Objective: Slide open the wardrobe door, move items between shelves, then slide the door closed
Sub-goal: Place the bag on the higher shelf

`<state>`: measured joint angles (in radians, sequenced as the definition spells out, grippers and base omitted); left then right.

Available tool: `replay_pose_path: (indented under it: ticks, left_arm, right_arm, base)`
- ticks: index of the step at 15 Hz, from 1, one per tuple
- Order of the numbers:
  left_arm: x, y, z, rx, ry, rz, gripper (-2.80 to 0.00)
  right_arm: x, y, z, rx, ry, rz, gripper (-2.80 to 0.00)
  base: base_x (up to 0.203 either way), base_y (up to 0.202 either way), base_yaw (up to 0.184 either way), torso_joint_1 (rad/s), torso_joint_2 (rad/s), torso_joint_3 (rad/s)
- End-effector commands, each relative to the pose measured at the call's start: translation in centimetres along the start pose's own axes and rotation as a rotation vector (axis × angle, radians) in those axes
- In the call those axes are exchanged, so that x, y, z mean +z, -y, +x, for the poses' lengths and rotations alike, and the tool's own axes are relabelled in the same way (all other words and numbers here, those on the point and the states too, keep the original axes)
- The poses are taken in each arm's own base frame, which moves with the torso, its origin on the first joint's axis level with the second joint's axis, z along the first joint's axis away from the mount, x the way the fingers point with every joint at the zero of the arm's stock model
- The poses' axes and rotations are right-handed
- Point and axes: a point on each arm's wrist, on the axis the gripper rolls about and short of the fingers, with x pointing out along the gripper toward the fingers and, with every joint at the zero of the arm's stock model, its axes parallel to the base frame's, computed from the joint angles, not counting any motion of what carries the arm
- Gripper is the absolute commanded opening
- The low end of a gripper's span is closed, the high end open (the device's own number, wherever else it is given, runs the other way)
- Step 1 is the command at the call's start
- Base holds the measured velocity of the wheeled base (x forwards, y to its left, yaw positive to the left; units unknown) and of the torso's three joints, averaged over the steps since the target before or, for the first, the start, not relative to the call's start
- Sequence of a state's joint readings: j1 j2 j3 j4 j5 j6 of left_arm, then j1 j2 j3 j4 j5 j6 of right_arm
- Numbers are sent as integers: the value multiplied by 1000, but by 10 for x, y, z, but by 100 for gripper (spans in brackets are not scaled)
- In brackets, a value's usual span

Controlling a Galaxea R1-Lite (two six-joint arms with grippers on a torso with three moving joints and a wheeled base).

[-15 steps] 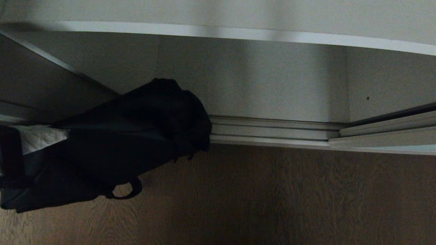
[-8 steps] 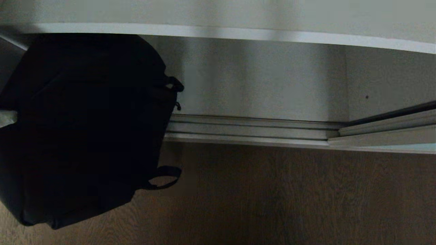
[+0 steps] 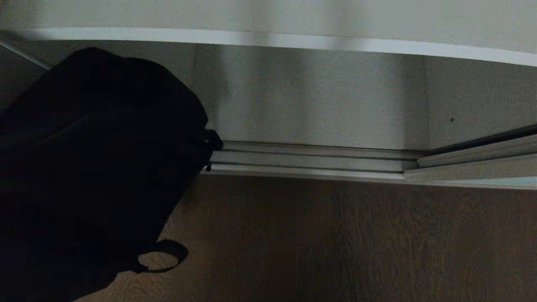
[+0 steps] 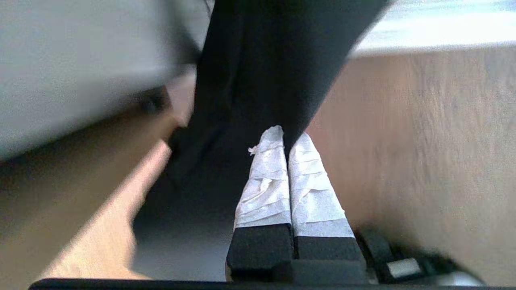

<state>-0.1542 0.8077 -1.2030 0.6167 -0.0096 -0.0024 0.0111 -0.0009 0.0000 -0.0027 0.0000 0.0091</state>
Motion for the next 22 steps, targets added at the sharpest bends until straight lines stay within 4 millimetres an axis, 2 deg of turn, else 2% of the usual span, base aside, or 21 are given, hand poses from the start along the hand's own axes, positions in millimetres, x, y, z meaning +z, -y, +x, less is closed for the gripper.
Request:
replay_pose_path:
  ticks: [1,7,13,14,16,18,22]
  left_arm:
    - [-8,1,-2,-39,-66,-18,-280]
    - [-33,4,7,-188,-288,-155,-280]
    - [-33,5,-5,-182,-266,-158,-280]
    - [-38,5,-5,-183,-294,-162,-280]
    - [-57,5,0,-201,-423,-174,-280]
    - [-64,5,8,-216,-480,-184,-280]
    - [-77,4,46,-194,-631,-197,-280]
  right_arm:
    - [0,0,0,1,1,0,-280]
    - [0,0,0,1,1,0,-280]
    - [0,0,0,1,1,0,-280]
    - [0,0,0,1,1,0,-280]
    - [0,0,0,1,1,0,-280]
    - [0,0,0,1,1,0,-280]
    - [0,0,0,1,1,0,-280]
  base:
    - [0,0,0,0,0,0]
    - [0,0,0,0,0,0]
    - [0,0,0,0,0,0]
    - [0,0,0,0,0,0]
    - [0,0,0,0,0,0]
    - [0,0,0,0,0,0]
    - [0,0,0,0,0,0]
